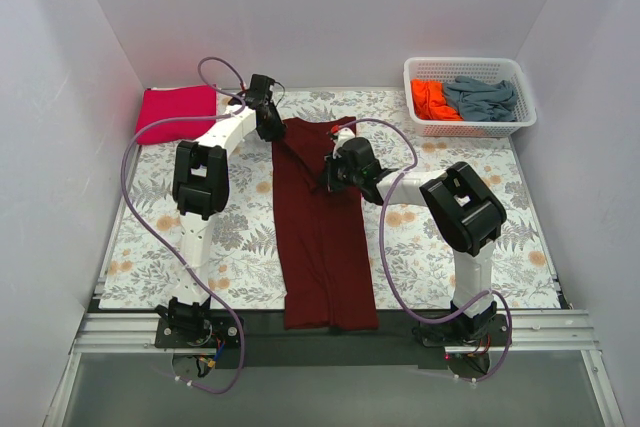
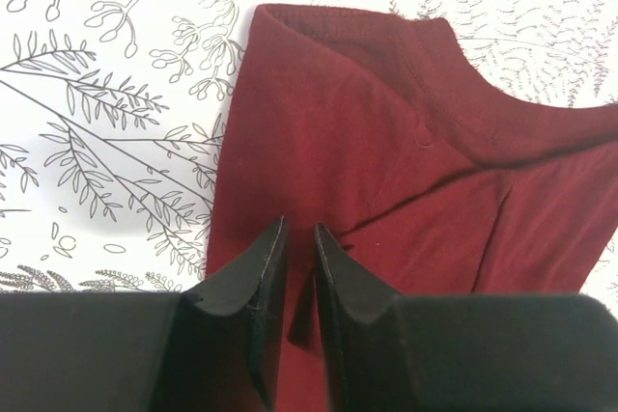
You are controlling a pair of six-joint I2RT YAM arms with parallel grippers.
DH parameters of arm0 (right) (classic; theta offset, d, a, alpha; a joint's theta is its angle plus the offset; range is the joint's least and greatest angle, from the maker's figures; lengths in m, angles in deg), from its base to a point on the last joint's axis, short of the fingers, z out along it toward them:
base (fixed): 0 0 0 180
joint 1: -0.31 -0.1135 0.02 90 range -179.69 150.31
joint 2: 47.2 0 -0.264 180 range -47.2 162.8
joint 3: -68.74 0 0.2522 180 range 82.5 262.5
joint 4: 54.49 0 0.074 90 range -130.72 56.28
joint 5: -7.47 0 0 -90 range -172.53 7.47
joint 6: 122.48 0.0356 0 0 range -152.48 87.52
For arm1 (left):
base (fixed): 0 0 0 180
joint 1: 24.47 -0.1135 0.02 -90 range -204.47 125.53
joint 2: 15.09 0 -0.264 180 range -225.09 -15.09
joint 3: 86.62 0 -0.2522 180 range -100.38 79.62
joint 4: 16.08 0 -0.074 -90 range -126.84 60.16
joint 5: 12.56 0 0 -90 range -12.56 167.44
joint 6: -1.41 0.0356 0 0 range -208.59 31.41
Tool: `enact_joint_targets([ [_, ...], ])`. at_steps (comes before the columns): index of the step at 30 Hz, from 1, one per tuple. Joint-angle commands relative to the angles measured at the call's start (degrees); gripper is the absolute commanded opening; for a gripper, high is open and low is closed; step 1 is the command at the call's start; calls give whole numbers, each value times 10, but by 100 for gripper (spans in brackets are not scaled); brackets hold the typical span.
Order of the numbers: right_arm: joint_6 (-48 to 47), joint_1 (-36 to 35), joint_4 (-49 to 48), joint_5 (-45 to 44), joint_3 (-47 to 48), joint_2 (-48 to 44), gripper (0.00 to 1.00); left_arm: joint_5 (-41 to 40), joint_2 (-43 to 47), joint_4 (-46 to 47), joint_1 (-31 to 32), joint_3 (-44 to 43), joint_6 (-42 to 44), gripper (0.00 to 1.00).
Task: Fold and stack the t-shirts
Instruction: Fold the tshirt
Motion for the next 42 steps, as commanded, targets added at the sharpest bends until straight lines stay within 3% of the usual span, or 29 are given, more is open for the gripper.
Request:
enact_joint_targets([
  [1,17,6,-12,-8,-9,-26,1,-8,14,17,7,-17,6,16],
  [11,26,13,-13,-12,-13,-34,1,3,12,60,17,-24,-4,17],
  [20,50,29,-12,-15,-27,-42,2,-51,50,72,14,8,-20,54],
  [22,50,31,-12,-8,-24,-40,3,-56,68,74,9,21,-23,56],
  [27,42,31,-10,-7,-28,-53,17,-62,110,73,8,52,-15,66],
  [37,-17,35,101,-24,-23,-128,37,-21,245,67,18,206,0,69],
  [42,-28,31,179,34,-56,-180,38,-4,266,61,45,263,7,59],
])
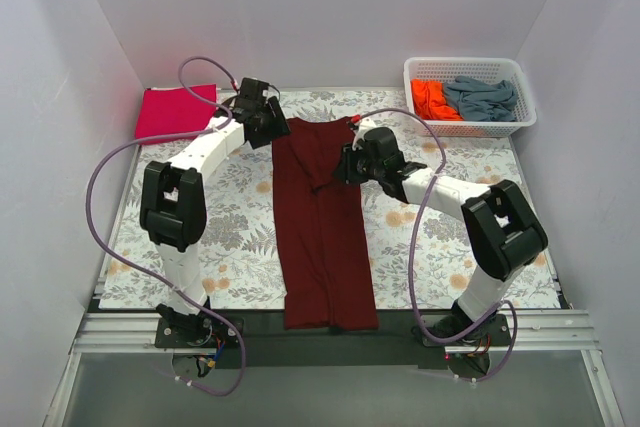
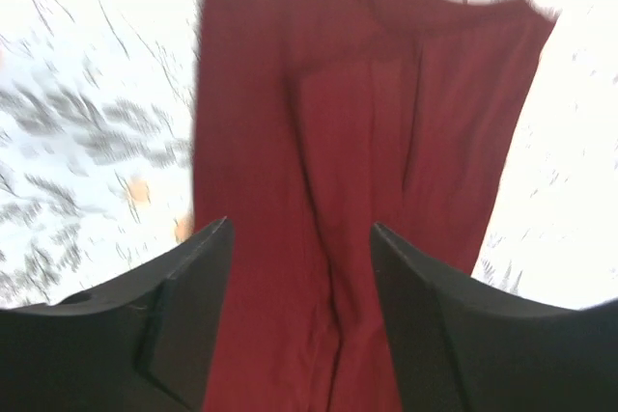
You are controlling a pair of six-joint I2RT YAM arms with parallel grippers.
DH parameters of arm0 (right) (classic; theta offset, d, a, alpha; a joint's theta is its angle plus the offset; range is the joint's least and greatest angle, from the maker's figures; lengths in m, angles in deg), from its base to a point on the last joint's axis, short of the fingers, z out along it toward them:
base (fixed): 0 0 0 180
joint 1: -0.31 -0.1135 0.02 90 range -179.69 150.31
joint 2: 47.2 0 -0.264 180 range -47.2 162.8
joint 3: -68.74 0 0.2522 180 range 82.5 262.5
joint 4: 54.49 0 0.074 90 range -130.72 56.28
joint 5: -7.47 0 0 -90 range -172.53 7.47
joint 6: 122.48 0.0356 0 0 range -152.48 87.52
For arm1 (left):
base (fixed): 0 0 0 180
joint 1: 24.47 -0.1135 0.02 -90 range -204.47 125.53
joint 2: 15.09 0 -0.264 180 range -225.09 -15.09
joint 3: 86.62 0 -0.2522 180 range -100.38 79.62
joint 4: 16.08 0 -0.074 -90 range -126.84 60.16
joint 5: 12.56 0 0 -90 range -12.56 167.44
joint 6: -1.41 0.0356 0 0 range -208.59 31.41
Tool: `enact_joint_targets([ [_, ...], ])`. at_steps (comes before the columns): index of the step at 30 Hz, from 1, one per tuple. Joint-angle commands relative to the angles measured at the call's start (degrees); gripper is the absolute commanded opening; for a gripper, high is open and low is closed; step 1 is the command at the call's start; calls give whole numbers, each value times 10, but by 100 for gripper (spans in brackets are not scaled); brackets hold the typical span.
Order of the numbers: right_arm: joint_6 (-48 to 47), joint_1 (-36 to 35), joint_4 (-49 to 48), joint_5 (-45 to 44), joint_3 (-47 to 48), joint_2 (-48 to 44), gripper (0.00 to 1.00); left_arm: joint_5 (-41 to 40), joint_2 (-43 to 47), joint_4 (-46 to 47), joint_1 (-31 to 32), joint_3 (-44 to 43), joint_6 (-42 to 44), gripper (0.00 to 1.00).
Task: Fold and stack the t-shirts
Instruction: Fold the tshirt
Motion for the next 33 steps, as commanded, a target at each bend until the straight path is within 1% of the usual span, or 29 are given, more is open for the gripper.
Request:
enact_joint_targets([
  [1,-20,-3,75,39,-32,-50,38,19,39,-10,21,43,9,56],
  [2,-19,-5,80,49,-44,-72,38,17,48,-19,24,60,4,56],
  [3,-19,-5,91,54,-56,-81,38,16,60,-19,27,98,-10,56],
  [4,-19,-7,98,59,-77,-92,38,16,86,-16,31,123,-13,56],
  [7,-31,-10,109,63,-106,-117,39,11,122,14,41,192,-18,56],
  [9,-41,-10,113,46,-122,-120,39,17,121,21,41,200,-23,56],
  [13,-62,-9,114,28,-128,-111,40,27,85,33,42,184,-40,56],
  [16,-80,-8,114,5,-100,-73,41,24,40,35,42,135,-42,56],
  [23,-86,5,114,-4,-23,32,41,3,-71,16,42,42,-32,54],
  [28,-118,28,115,-23,53,113,40,-14,-160,1,38,-55,-20,53],
  [29,-122,32,114,-24,64,122,40,-15,-173,-2,36,-72,-18,53],
  [30,-130,39,115,-23,73,129,40,-16,-198,-7,33,-109,-14,53],
  [33,-133,46,142,-26,98,135,40,-26,-235,-30,26,-156,-7,53],
])
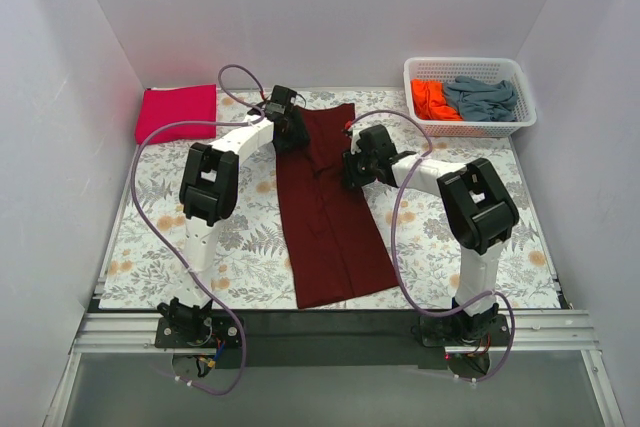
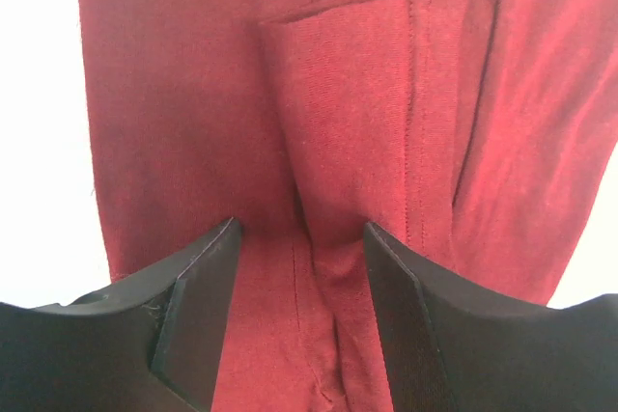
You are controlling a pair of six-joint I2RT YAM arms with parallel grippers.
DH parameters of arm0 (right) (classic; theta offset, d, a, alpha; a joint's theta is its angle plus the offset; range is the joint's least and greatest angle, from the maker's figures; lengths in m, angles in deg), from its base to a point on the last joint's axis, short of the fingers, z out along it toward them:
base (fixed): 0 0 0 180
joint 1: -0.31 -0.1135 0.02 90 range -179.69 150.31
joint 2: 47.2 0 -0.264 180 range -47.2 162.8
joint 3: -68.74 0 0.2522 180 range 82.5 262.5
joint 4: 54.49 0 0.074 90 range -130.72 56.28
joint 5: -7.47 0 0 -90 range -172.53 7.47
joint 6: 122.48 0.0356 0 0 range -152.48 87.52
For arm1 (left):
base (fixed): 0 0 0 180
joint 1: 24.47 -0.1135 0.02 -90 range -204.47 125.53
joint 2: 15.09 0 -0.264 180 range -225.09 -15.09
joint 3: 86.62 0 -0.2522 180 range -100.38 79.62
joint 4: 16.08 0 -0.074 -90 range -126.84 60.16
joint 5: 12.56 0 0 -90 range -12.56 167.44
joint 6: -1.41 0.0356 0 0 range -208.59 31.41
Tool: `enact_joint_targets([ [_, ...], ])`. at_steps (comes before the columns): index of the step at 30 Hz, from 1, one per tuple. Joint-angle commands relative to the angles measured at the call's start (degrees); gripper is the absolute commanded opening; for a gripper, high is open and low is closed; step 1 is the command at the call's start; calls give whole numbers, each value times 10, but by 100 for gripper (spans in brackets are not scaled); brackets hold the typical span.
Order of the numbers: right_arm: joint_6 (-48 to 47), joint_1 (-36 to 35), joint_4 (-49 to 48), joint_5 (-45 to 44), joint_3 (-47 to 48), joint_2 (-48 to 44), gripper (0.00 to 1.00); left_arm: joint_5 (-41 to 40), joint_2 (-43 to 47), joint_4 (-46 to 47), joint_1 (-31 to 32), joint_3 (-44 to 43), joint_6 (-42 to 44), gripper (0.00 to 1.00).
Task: Fold and stack the t-shirts
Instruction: Fold the tshirt
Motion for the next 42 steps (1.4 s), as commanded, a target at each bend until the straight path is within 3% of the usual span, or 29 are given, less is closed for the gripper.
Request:
enact_joint_targets([
  [1,-26,15,43,-31,12,7,40,-28,-42,-37,-12,-43,16,53],
  [8,7,14,85,10,-51,-56,41,-23,-15,-25,-17,-27,19,56],
  [14,22,13,100,4,-98,-167,42,-7,115,10,-2,56,2,57],
  [18,32,13,100,10,-143,-243,42,28,191,118,1,168,-19,41],
  [19,37,13,100,19,-163,-267,41,29,201,175,1,186,-21,32],
  [21,42,13,99,29,-181,-290,41,58,214,225,0,218,-26,26],
  [26,51,14,92,50,-240,-348,41,172,184,346,-1,268,-50,17],
  [30,48,14,85,50,-267,-364,41,207,149,430,-1,305,-72,14],
  [36,57,14,75,56,-303,-368,40,212,98,435,-1,337,-73,13],
  [42,57,14,94,43,-315,-404,41,184,119,403,-5,335,-41,18],
])
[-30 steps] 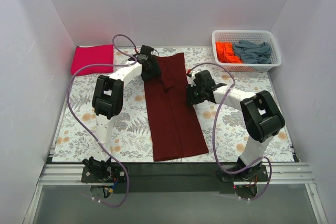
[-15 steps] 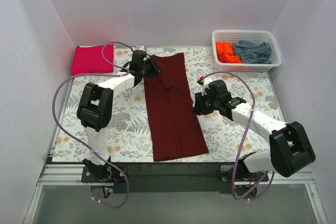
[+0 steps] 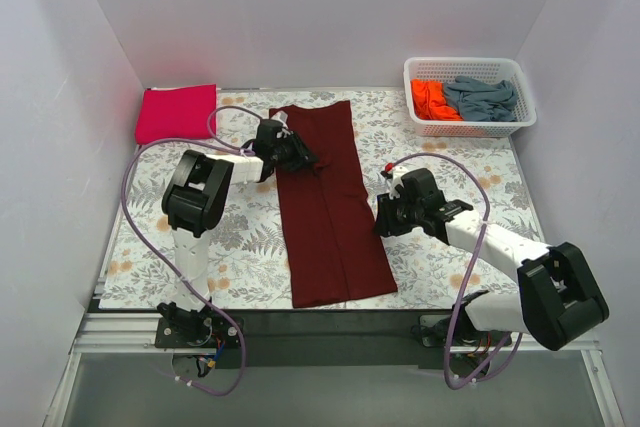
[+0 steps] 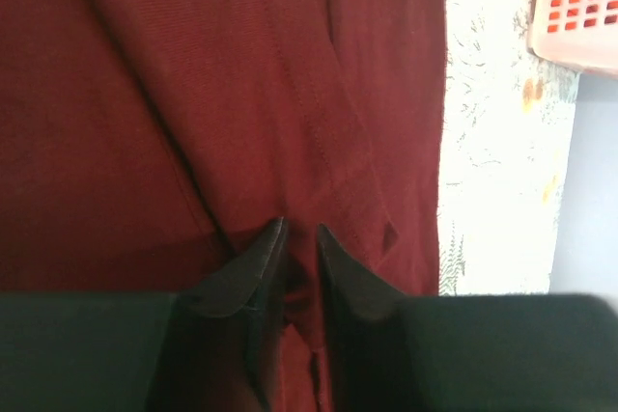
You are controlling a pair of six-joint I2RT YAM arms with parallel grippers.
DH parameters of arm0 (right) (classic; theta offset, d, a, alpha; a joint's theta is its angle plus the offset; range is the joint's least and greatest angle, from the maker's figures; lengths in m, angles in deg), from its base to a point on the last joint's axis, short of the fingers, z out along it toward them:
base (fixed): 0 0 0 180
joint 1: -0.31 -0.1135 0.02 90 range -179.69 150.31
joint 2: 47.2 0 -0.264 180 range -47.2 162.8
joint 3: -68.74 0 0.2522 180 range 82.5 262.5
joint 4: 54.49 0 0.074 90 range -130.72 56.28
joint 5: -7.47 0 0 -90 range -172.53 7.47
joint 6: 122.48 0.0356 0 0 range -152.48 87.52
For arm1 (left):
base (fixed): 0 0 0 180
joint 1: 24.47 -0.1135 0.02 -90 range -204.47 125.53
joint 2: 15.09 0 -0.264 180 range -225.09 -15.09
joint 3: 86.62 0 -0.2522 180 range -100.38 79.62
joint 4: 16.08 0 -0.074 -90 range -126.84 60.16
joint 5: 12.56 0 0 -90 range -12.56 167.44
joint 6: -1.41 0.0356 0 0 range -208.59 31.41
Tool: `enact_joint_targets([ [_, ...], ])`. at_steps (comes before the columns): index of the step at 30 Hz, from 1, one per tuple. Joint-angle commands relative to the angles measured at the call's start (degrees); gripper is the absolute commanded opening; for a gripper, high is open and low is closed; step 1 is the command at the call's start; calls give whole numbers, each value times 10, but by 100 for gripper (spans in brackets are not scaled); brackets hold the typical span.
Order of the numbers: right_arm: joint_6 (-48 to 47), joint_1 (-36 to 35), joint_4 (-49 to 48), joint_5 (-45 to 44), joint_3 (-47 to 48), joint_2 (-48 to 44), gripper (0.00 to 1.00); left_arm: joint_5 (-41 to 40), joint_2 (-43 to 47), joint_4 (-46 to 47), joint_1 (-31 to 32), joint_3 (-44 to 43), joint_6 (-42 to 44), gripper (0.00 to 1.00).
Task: Fold and stack the t-shirts
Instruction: Fold the tshirt
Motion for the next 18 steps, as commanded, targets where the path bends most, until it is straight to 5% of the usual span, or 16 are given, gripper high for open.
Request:
enact_joint_targets([
  [1,6,1,8,-6,2,-37,41,-30,36,-43,-2,-1,35,24],
  [6,8,1,115,-26,23,-54,42,-67,125,-154,0,-30,46,47],
  [11,39,-12,201,-40,30,-70,45,-101,266,-256,17,39,31,76],
  [18,93,-41,270,-68,11,-126,49,-197,484,-461,82,207,-12,83],
])
